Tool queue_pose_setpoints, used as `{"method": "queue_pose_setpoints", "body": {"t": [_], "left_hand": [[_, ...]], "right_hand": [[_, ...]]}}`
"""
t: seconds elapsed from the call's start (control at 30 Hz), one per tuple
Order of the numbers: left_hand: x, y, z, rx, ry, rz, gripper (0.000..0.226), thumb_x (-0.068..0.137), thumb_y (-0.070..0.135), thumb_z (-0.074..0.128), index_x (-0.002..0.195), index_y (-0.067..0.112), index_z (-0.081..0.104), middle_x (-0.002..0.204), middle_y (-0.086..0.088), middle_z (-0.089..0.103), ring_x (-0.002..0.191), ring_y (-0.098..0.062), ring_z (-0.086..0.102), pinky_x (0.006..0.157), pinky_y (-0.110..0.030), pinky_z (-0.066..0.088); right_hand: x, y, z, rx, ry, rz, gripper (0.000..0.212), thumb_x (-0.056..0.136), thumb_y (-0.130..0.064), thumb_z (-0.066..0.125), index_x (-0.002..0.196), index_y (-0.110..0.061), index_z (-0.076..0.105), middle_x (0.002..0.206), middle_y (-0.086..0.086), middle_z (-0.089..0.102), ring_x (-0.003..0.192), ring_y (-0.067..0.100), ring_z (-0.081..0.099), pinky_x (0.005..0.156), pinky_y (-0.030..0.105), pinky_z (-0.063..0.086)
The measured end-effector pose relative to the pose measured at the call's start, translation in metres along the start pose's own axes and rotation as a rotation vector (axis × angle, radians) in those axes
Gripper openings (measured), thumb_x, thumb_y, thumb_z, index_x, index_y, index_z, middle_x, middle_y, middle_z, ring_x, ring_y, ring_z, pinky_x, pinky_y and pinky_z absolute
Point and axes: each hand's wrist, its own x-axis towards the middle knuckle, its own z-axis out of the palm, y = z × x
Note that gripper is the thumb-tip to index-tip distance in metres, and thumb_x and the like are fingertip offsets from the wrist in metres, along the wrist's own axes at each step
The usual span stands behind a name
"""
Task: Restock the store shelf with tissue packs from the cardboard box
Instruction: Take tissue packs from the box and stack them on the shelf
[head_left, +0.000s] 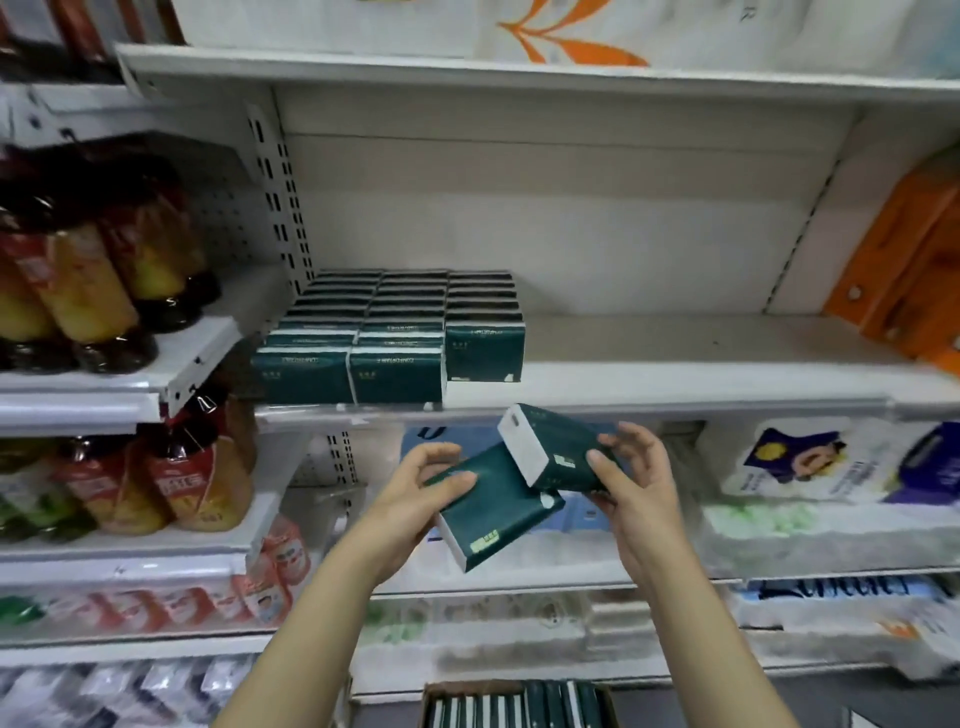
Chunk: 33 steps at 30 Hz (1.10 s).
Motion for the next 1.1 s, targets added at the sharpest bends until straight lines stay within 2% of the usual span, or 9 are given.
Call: {"method": "queue_pose_setpoints", "body": {"t": [0.1,0.2,0.33,0.43,0.5,0.6,0.7,0.87,1.1], "left_hand": [[-0.004,0.012,0.007,0.026,0.043,0.041,0.066,0.052,0.031,0.090,0.109,0.013,0.063,0.109,-0.009,0.069,0.095,-0.023,0.068,0.087,-0.035,0.052],[-0.007,0.026,0.012,0.054,0.082,0.097,0.051,0.056,0.027,0.085,0.099,0.008,0.067,0.092,-0.008,0.075,0.087,-0.024,0.067,0.088,-0.037,0.051],[-0.011,0.042,0.013,0.040,0.132,0.163,0.034,0.077,0.009,0.079,0.109,0.010,0.066,0.101,-0.009,0.073,0.090,-0.024,0.069,0.072,-0.031,0.055],[-0.009,0.057,0.008,0.001,0.141,0.192,0.039,0.079,0.012,0.076,0.114,0.021,0.063,0.110,-0.011,0.070,0.096,-0.029,0.070,0.081,-0.046,0.057],[-0.003,0.067,0.005,-0.011,0.133,0.211,0.041,0.080,0.012,0.075,0.116,0.023,0.060,0.112,-0.011,0.069,0.096,-0.028,0.070,0.082,-0.050,0.056],[0.008,0.082,-0.003,0.039,0.110,0.235,0.037,0.085,0.004,0.069,0.112,0.025,0.057,0.106,-0.017,0.066,0.086,-0.027,0.068,0.069,-0.040,0.053],[0.018,0.095,-0.015,0.118,0.052,0.267,0.039,0.087,-0.006,0.059,0.110,0.024,0.054,0.107,-0.029,0.059,0.089,-0.030,0.063,0.072,-0.037,0.052],[0.034,0.128,-0.038,-0.018,0.164,0.370,0.032,0.090,-0.009,0.055,0.108,0.018,0.053,0.112,-0.014,0.063,0.100,-0.028,0.067,0.076,-0.039,0.058],[0.062,0.145,-0.064,-0.103,0.118,0.414,0.034,0.087,-0.011,0.058,0.107,0.015,0.062,0.101,-0.005,0.067,0.090,-0.017,0.068,0.072,-0.025,0.058]], "right_hand": [[0.002,-0.013,-0.002,0.064,-0.056,0.004,0.073,0.081,-0.003,0.071,0.140,-0.036,0.043,0.132,-0.001,0.054,0.113,0.020,0.063,0.079,0.033,0.055],[0.002,-0.025,0.001,0.126,-0.122,0.038,0.090,0.070,-0.006,0.073,0.147,-0.035,0.035,0.133,0.004,0.057,0.113,0.021,0.064,0.087,0.032,0.056],[0.005,-0.031,0.003,0.094,-0.192,0.066,0.084,0.075,0.001,0.071,0.146,-0.032,0.038,0.120,0.002,0.069,0.114,0.024,0.064,0.083,0.028,0.055],[0.008,-0.036,0.010,-0.009,-0.247,0.058,0.080,0.085,0.008,0.065,0.146,-0.035,0.035,0.125,0.001,0.066,0.115,0.021,0.062,0.076,0.022,0.054],[0.011,-0.040,0.016,-0.053,-0.263,0.038,0.078,0.086,0.007,0.064,0.145,-0.036,0.035,0.125,0.001,0.065,0.110,0.016,0.063,0.069,0.016,0.052],[0.021,-0.046,0.025,-0.104,-0.252,0.005,0.074,0.087,0.007,0.063,0.139,-0.038,0.038,0.112,0.005,0.068,0.090,0.011,0.066,0.066,0.016,0.051],[0.035,-0.047,0.034,-0.143,-0.237,-0.008,0.071,0.087,0.006,0.064,0.135,-0.040,0.038,0.108,0.005,0.070,0.090,0.013,0.066,0.072,0.021,0.053],[0.062,-0.041,0.050,-0.220,-0.131,-0.059,0.059,0.092,0.004,0.059,0.129,-0.038,0.041,0.112,0.003,0.065,0.099,0.018,0.063,0.087,0.038,0.052],[0.098,-0.019,0.081,-0.555,-0.171,-0.157,0.060,0.092,0.009,0.054,0.118,-0.044,0.043,0.122,-0.009,0.050,0.091,0.013,0.062,0.067,0.017,0.052]]}}
